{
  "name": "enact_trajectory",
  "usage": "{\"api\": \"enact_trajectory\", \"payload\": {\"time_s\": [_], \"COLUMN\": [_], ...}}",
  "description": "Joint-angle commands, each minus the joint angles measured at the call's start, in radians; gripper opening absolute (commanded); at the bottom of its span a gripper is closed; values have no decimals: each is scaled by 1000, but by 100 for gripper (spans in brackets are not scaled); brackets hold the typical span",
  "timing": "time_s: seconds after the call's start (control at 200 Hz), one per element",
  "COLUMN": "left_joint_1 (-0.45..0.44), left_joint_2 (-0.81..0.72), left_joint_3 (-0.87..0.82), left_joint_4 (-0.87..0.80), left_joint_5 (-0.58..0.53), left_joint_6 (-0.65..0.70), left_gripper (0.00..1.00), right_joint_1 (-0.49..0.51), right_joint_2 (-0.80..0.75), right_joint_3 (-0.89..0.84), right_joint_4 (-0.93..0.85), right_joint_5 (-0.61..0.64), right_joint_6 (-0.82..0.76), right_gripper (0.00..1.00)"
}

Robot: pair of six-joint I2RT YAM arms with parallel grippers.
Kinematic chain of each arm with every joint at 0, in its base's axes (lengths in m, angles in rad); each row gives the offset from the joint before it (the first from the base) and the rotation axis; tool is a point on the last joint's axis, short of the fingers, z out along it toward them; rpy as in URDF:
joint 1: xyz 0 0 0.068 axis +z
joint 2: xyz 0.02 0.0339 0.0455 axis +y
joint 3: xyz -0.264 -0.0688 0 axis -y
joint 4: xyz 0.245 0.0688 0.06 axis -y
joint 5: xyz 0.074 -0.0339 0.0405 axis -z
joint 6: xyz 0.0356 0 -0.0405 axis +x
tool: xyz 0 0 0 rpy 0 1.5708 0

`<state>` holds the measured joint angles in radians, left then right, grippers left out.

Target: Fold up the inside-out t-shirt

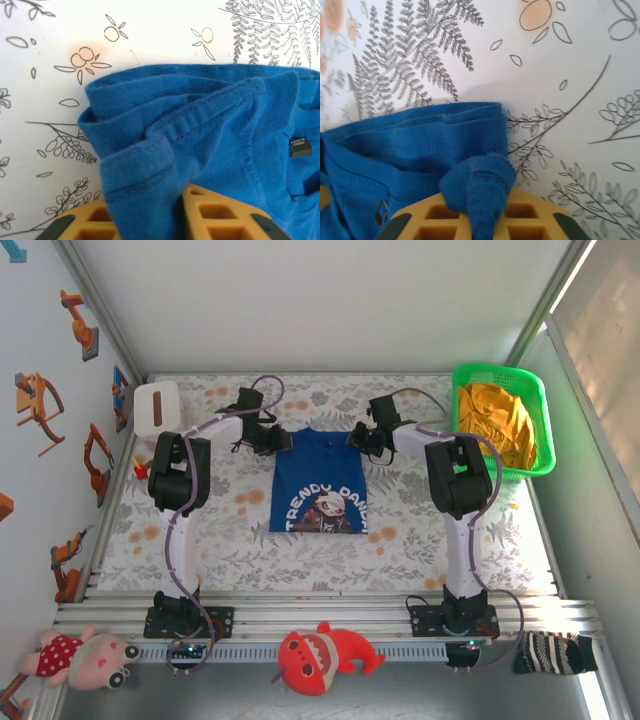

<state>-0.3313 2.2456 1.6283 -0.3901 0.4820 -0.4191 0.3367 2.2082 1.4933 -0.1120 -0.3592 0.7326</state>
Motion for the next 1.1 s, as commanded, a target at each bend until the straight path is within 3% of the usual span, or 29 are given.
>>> {"api": "enact_trajectory", "payload": {"time_s": [0.0, 0.04, 0.381, 0.601, 0.826, 1.097], "left_joint_1": [1, 6, 73, 81, 93, 118], "left_joint_2": [12, -6, -246, -268, -189, -87], "left_joint_3": [-24, -38, -243, -289, -202, 140], "left_joint_4": [34, 47, 171, 187, 186, 120], "left_joint_5": [40, 41, 119, 125, 129, 156], "left_joint_6": [-10, -13, -67, -74, -85, -114], "left_gripper": [8, 0, 0, 0, 0, 0], "right_joint_1": [10, 4, -28, -28, -31, -68], "right_joint_2": [36, 13, -280, -315, -226, -142], "right_joint_3": [-8, -24, -309, -366, -288, 51], "right_joint_4": [63, 81, 316, 355, 343, 200], "right_joint_5": [-83, -92, -142, -133, -131, -160], "right_joint_6": [16, 18, 134, 169, 185, 194], "right_gripper": [0, 0, 0, 0, 0, 0]}}
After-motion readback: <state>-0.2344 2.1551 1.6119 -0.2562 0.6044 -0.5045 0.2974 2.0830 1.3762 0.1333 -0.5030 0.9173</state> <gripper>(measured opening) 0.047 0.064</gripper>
